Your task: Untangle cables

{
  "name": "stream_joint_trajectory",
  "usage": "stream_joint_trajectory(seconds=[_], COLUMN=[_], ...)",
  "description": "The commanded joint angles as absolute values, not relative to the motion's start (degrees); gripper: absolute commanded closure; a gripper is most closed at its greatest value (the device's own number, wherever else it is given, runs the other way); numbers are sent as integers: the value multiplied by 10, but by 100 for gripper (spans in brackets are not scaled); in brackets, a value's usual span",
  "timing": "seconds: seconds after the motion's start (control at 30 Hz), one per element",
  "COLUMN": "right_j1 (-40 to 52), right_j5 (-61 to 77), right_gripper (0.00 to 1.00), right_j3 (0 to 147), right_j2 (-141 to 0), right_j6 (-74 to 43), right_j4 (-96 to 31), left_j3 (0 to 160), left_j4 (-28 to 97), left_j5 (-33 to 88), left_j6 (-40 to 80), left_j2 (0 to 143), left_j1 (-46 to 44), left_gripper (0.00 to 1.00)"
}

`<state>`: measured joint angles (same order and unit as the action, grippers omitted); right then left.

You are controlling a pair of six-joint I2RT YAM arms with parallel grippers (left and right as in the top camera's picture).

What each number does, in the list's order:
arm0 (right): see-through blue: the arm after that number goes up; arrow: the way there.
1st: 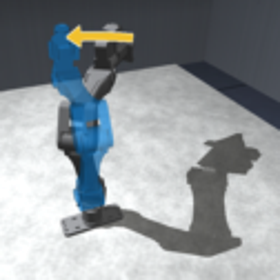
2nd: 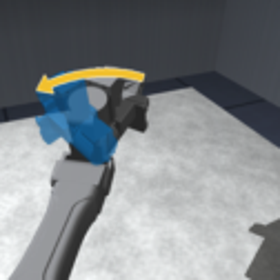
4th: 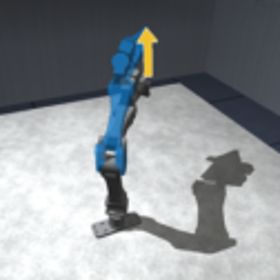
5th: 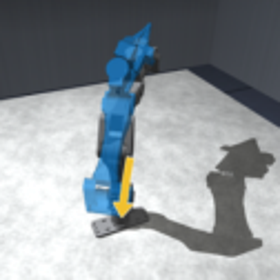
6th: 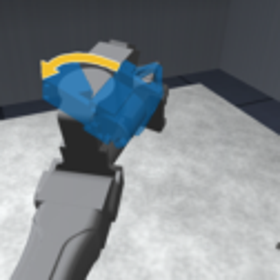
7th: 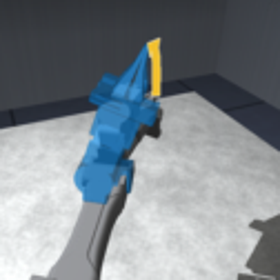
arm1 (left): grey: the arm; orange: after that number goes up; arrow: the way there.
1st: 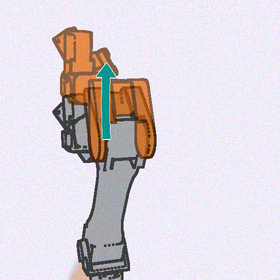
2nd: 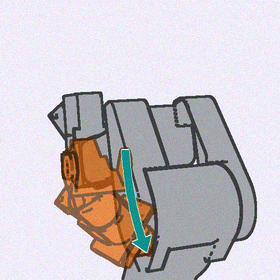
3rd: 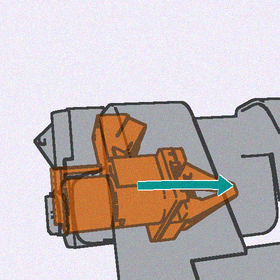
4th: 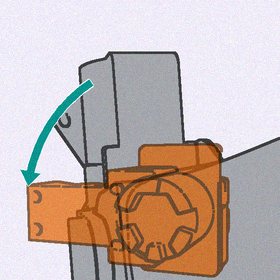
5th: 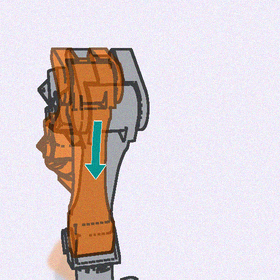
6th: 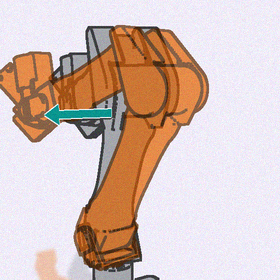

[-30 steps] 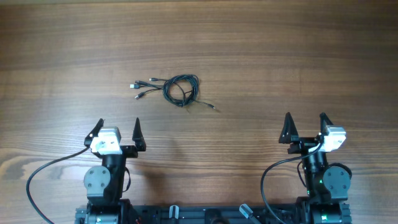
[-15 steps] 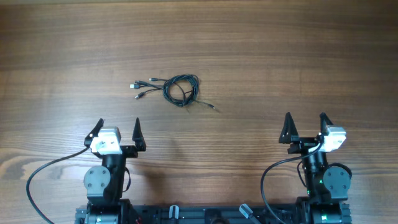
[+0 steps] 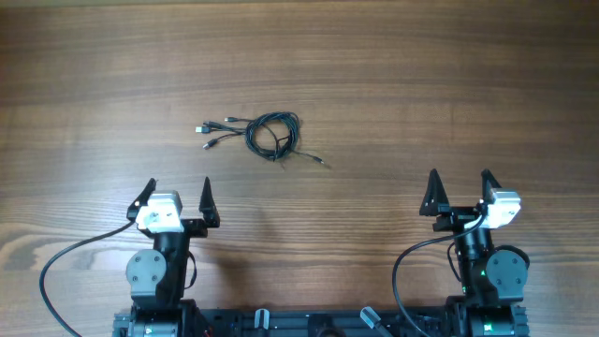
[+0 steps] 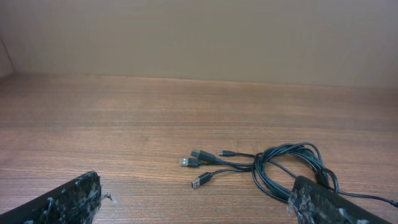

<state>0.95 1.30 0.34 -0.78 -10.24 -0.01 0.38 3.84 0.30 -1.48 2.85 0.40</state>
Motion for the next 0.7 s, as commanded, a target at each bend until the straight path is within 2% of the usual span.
stream_joint_trajectory(seconds=[0.0,0.3,0.53,0.67], right_j1=[7,7,7,7], right_j5=[20,13,15,9], right_gripper=[0,0,0,0], right_j3=[3,3,3,3], right_j2=[-6,-6,-6,-6], right_j6=[-106,-107,-125,-135], right_j4=[2,23,9,112], left_j3=[3,3,3,6], left_j4=[17,-258,-312,-412], left_j5=[10,10,10,3], left_j6=[-28,-27,39,39], left_j2=[30,30,30,30], left_j1=[6,6,6,6], left_gripper=[0,0,0,0])
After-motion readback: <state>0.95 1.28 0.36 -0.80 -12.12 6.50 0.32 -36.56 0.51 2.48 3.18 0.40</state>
